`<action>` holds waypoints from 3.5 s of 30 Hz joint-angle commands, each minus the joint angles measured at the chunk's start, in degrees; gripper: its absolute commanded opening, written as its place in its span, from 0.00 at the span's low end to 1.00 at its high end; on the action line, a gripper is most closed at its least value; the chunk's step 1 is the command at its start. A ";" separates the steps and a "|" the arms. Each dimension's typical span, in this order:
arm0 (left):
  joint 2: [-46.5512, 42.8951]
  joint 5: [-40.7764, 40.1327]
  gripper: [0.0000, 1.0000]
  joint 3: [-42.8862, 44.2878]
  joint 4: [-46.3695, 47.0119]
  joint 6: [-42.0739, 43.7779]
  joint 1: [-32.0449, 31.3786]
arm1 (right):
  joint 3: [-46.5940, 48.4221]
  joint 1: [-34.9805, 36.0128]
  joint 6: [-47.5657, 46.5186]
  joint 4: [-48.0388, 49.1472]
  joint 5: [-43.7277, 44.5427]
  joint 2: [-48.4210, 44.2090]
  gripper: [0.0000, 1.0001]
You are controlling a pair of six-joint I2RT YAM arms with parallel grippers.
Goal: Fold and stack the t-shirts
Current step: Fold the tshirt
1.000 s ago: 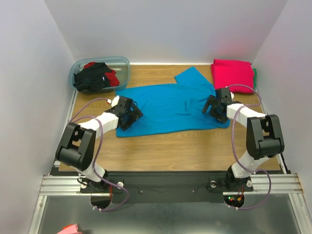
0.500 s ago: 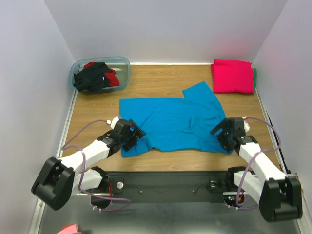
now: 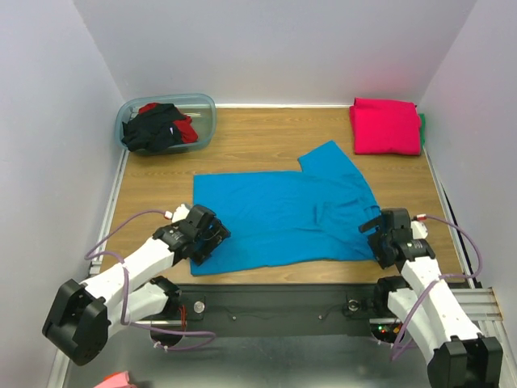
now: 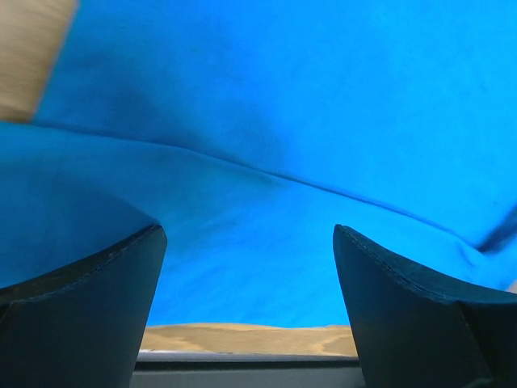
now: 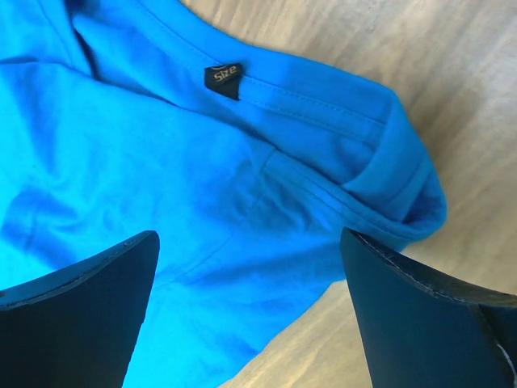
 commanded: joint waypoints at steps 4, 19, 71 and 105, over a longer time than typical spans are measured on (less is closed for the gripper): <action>-0.18 -10.48 0.98 11.86 -11.99 3.71 -0.17 | 15.77 -0.16 -7.91 -0.82 0.57 3.77 1.00; 26.14 -15.52 0.98 36.90 -1.12 24.80 19.93 | 42.17 0.19 -35.70 15.87 -13.40 34.95 1.00; 56.42 -10.15 0.00 47.47 1.62 31.05 22.77 | 92.02 6.96 -55.83 17.20 3.82 97.20 0.76; 38.50 -5.32 0.00 36.14 4.08 31.14 20.75 | 53.44 7.83 -45.90 21.07 2.42 53.27 0.00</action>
